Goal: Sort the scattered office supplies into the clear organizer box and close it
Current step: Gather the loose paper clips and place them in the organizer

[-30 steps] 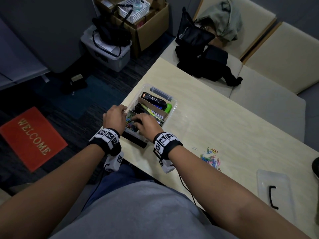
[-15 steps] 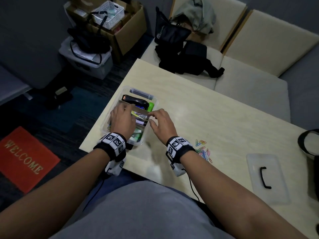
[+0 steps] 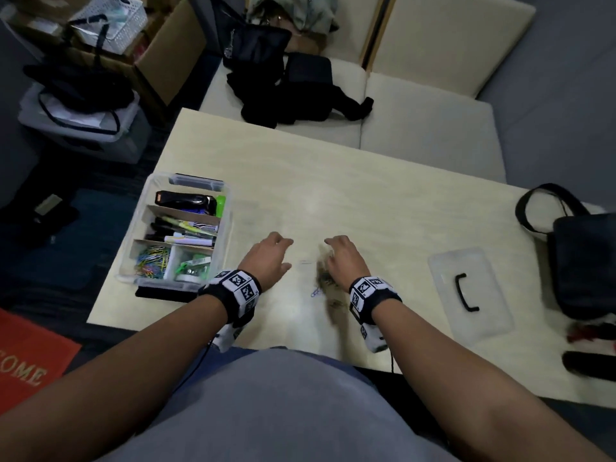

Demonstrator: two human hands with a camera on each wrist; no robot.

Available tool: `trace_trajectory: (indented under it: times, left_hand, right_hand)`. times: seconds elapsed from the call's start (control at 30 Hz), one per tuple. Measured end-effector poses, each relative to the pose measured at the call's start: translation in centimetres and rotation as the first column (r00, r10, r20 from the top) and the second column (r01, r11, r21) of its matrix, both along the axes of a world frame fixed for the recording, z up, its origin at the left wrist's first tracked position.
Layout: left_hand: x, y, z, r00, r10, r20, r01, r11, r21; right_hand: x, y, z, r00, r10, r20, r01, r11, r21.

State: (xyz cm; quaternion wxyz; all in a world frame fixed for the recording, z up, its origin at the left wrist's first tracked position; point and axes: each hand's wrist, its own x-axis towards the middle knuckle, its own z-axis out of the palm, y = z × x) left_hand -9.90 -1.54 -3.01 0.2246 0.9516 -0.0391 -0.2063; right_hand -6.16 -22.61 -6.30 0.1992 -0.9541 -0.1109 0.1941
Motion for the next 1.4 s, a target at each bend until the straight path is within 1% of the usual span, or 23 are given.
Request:
trace_trajectory:
  times: [0.1,0.17,0.27,0.37,0.47,0.57,0.63,0.7,0.77,0.87,0.93,0.97,1.03,1.1,1.23,1.4]
  left_hand:
    - [0.2,-2.1,-1.6,0.992,-0.101,-0.071,0.107,0.991,0.079]
    - [0.5,-3.2,-2.5,0.984,-0.130,-0.120,0.143,0.983,0.113]
    - [0.8,-4.5,-3.5,0.980,-0.121,-0.160,0.143,0.981,0.130]
    - [1.0,-5.5,-4.3,0.977,-0.084,-0.198,0.116,0.981,0.154]
    - [0.8,-6.1,-5.3,0.967,-0.054,-0.248,0.101,0.978,0.181]
    - [0.9,-7.1,-6.0,0.968,-0.070,-0.241,0.122,0.970,0.208]
    - [1.3,-8.2,-6.0,0.969,-0.085,-0.232,0.129,0.975,0.183]
    - [1.7,-9.5,-6.1,0.968,-0.113,-0.222,0.147,0.979,0.144]
    - [2.0,-10.5,-6.2,0.968,-0.151,-0.203,0.173,0.980,0.095]
    - [2.5,-11.1,-6.6,0.968,-0.198,-0.156,0.203,0.979,0.018]
    - [2.5,-10.9,-6.6,0.970,-0.207,-0.124,0.211,0.977,0.019]
    - [2.4,-10.5,-6.5,0.976,-0.185,-0.112,0.191,0.981,0.043]
    - [2.2,-9.5,-6.6,0.988,-0.109,-0.108,0.121,0.986,0.111]
    - [1.9,-8.7,-6.9,0.989,-0.083,-0.122,0.101,0.983,0.154]
    - [1.5,-9.9,-7.3,0.979,-0.154,-0.133,0.167,0.981,0.096]
    - [1.8,-12.6,-7.5,0.970,-0.206,-0.128,0.214,0.975,0.056]
  right_hand:
    - [0.1,-2.7,-0.9,0.996,-0.008,-0.090,-0.001,0.996,-0.093]
    - [0.1,-4.0,-1.4,0.993,-0.002,-0.114,-0.012,0.992,-0.128]
    - [0.2,-4.9,-2.2,0.993,-0.003,-0.115,-0.015,0.987,-0.158]
    - [0.5,-5.4,-2.8,0.997,-0.003,-0.078,-0.009,0.987,-0.161]
    - [0.7,-5.4,-3.2,0.998,0.027,-0.053,-0.035,0.986,-0.163]
    - [0.4,-5.2,-3.6,0.996,0.085,-0.038,-0.089,0.991,-0.102]
    - [-0.1,-5.3,-3.8,0.988,0.149,-0.032,-0.150,0.988,-0.047]
    - [-0.5,-6.1,-4.0,0.985,0.169,-0.047,-0.167,0.985,0.034]
    - [-0.8,-7.3,-4.0,0.991,0.121,-0.060,-0.113,0.987,0.116]
    - [-1.2,-9.7,-4.0,1.000,-0.017,-0.018,0.020,0.981,0.191]
    - [-1.5,-11.6,-4.1,0.996,-0.090,-0.005,0.089,0.981,0.173]
    - [-1.7,-12.5,-4.1,0.994,-0.109,-0.022,0.111,0.983,0.146]
    - [-2.3,-14.1,-4.3,0.989,-0.111,-0.096,0.120,0.989,0.089]
    - [-3.1,-14.9,-4.5,0.986,-0.077,-0.146,0.087,0.995,0.057]
    - [-3.9,-13.5,-4.8,0.989,0.004,-0.150,0.004,0.998,0.055]
    - [-2.9,-10.6,-4.9,0.991,0.066,-0.119,-0.057,0.995,0.082]
